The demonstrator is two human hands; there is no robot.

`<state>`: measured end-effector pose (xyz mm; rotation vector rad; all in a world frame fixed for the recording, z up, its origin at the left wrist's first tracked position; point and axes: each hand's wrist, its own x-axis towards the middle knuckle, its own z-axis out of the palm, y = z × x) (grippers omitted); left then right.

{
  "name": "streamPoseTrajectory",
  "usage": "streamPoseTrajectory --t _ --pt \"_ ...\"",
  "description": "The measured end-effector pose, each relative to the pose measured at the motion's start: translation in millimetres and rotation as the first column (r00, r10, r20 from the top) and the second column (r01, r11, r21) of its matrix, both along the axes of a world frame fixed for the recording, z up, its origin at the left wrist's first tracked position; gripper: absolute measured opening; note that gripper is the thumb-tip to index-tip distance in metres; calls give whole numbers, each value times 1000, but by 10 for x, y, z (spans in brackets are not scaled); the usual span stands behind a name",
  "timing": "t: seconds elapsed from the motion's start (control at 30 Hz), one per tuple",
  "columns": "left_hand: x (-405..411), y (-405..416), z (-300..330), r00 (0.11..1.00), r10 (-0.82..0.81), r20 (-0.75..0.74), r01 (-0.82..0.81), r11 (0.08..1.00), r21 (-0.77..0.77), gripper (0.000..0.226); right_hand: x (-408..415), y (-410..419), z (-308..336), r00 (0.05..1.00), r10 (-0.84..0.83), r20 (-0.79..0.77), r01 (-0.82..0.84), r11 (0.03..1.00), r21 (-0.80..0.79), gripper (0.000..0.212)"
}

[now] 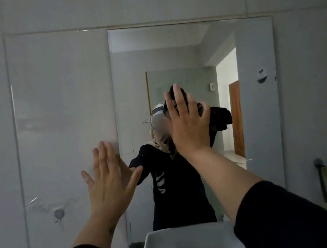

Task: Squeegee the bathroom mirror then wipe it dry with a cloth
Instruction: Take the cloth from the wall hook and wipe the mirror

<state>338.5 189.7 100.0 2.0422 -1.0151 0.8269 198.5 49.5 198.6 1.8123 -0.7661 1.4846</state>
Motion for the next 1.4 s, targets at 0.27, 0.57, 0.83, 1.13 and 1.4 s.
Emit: streamPoseTrajectory --t 0.27,0.57,0.83,1.13,1.4 --pt "82 37 -143 998 -26 -50 32 993 117 95 726 524 -101 982 104 -160 -125 984 -131 62" --pt "73 59 -132 996 -43 -74 51 992 114 95 587 460 -603 951 62 -303 -128 971 -202 60" --pt "-55 74 -62 993 46 -109 -29 987 158 98 109 158 -719 964 25 -265 -63 989 -134 67" --pt "-221 -13 -381 991 22 -134 -3 991 135 90 -560 -308 -800 979 -18 -204 19 1000 7 63" --pt "-220 -76 -436 988 -32 -149 43 996 72 107 -1207 -812 -931 997 -60 -44 66 985 158 59"
